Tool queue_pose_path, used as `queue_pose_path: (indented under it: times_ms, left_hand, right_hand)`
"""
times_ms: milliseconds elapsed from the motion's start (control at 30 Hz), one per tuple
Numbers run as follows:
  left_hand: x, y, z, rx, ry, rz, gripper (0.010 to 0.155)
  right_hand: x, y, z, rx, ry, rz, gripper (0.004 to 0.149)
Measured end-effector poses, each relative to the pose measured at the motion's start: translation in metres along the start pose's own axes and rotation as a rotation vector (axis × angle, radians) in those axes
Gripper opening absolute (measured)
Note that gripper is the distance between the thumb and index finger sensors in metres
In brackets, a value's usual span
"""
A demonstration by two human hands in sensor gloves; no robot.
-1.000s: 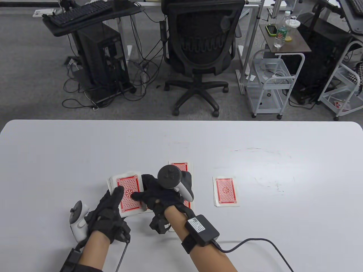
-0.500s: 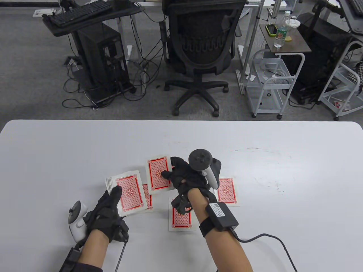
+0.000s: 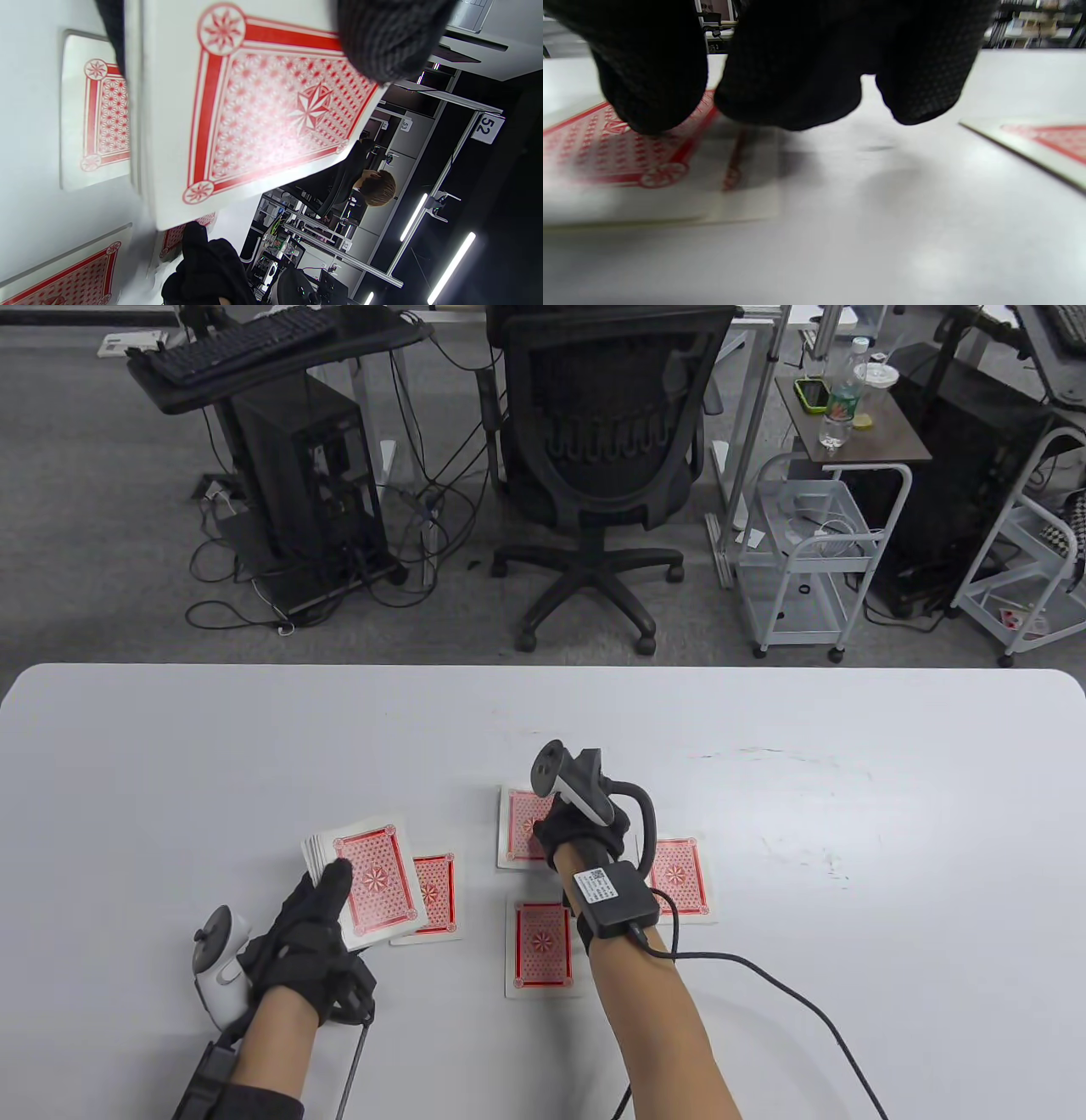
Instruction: Four-player card dealing with fan arrangement
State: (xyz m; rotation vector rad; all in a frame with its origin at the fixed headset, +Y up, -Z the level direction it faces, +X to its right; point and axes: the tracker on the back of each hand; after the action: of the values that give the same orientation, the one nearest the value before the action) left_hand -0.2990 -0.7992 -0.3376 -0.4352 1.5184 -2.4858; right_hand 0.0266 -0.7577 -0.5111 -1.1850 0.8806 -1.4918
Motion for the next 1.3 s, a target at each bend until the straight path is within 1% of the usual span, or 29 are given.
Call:
queue_pose_path:
  times_ms: [100, 167, 200, 267, 300, 333, 400, 467, 500, 533, 567, 600, 633, 667, 733, 800, 867, 900, 933, 967, 1100, 1167, 1200, 1267, 1300]
  left_hand:
    - [0.000, 0.000, 0.000, -0.002, -0.002, 0.002, 0.050]
    - [-0.003, 0.000, 0.000, -0.004, 0.002, 0.010, 0.050]
    - [-0.005, 0.000, 0.001, -0.005, 0.003, 0.016, 0.050]
    - [-0.009, -0.001, 0.001, -0.007, -0.001, 0.029, 0.050]
    - [-0.012, -0.002, 0.002, -0.009, -0.005, 0.038, 0.050]
    - [-0.013, -0.002, 0.003, -0.006, -0.006, 0.047, 0.050]
    - [-0.017, -0.004, 0.004, -0.003, -0.007, 0.067, 0.050]
    - [-0.021, -0.004, 0.005, -0.002, -0.004, 0.080, 0.050]
    - [-0.023, -0.004, 0.006, -0.001, 0.000, 0.085, 0.050]
    - [-0.025, -0.004, 0.007, 0.000, 0.008, 0.088, 0.050]
    - [-0.027, -0.004, 0.008, -0.002, 0.020, 0.084, 0.050]
    - [-0.027, -0.005, 0.009, -0.007, 0.027, 0.073, 0.050]
    - [-0.028, -0.005, 0.010, -0.001, 0.028, 0.065, 0.050]
    - [-0.028, -0.005, 0.010, -0.002, 0.029, 0.065, 0.050]
    - [-0.028, -0.005, 0.011, -0.002, 0.038, 0.071, 0.050]
    - [-0.029, -0.004, 0.012, 0.006, 0.021, 0.100, 0.050]
    - [-0.032, -0.004, 0.011, -0.003, 0.016, 0.120, 0.050]
    - [-0.034, -0.005, 0.010, -0.010, 0.011, 0.136, 0.050]
    - [-0.035, -0.005, 0.010, -0.015, 0.016, 0.132, 0.050]
    - [-0.035, -0.005, 0.009, -0.016, 0.015, 0.124, 0.050]
    - [-0.026, -0.005, 0.009, -0.003, 0.020, 0.086, 0.050]
    - [-0.023, -0.005, 0.008, -0.001, 0.018, 0.072, 0.050]
    - [-0.022, -0.005, 0.007, -0.002, 0.018, 0.069, 0.050]
    - [-0.021, -0.005, 0.007, -0.003, 0.020, 0.067, 0.050]
    - [-0.021, -0.004, 0.007, -0.004, 0.021, 0.069, 0.050]
  right_hand:
    - [-0.010, -0.008, 0.001, -0.028, 0.028, 0.003, 0.084]
    - [-0.021, -0.021, 0.002, -0.082, 0.106, 0.004, 0.082]
    - [-0.028, -0.031, 0.000, -0.130, 0.170, -0.010, 0.080]
    - [-0.037, -0.051, -0.005, -0.236, 0.314, -0.059, 0.073]
    - [-0.040, -0.064, -0.009, -0.311, 0.415, -0.109, 0.070]
    - [-0.040, -0.072, -0.013, -0.363, 0.483, -0.141, 0.068]
    - [-0.037, -0.096, -0.023, -0.506, 0.655, -0.241, 0.067]
    - [-0.029, -0.113, -0.032, -0.584, 0.693, -0.311, 0.073]
    - [-0.026, -0.120, -0.035, -0.585, 0.677, -0.326, 0.077]
    - [-0.023, -0.128, -0.038, -0.594, 0.647, -0.322, 0.077]
    - [-0.020, -0.134, -0.038, -0.568, 0.640, -0.282, 0.072]
    - [-0.019, -0.139, -0.037, -0.533, 0.666, -0.209, 0.068]
    - [-0.019, -0.141, -0.036, -0.511, 0.680, -0.150, 0.067]
    - [-0.019, -0.141, -0.034, -0.502, 0.672, -0.151, 0.067]
    - [-0.019, -0.138, -0.028, -0.486, 0.717, -0.142, 0.068]
    - [-0.020, -0.133, -0.021, -0.491, 0.762, -0.162, 0.067]
    - [-0.020, -0.126, -0.012, -0.495, 0.822, -0.230, 0.066]
    - [-0.020, -0.123, -0.006, -0.485, 0.856, -0.256, 0.066]
    - [-0.021, -0.120, 0.001, -0.476, 0.883, -0.260, 0.066]
    - [-0.023, -0.118, 0.006, -0.468, 0.892, -0.252, 0.066]
    - [-0.033, -0.103, 0.048, -0.400, 0.891, -0.191, 0.068]
    - [-0.036, -0.095, 0.075, -0.374, 0.826, -0.123, 0.069]
    - [-0.037, -0.090, 0.093, -0.333, 0.767, -0.080, 0.069]
    - [-0.035, -0.083, 0.114, -0.284, 0.693, -0.028, 0.071]
    - [-0.031, -0.078, 0.129, -0.229, 0.635, -0.005, 0.072]
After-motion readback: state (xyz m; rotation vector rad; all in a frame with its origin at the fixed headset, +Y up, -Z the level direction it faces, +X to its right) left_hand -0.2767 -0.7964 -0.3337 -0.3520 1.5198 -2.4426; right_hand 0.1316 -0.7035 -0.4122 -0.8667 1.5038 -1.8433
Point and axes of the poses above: the tracker on the back of each hand, its own z axis roughly to the little-finger side, its own y axis roughly from the wrist to the fingertips, x = y × z, and after that the axes turned 8 degrees about x, right-handed
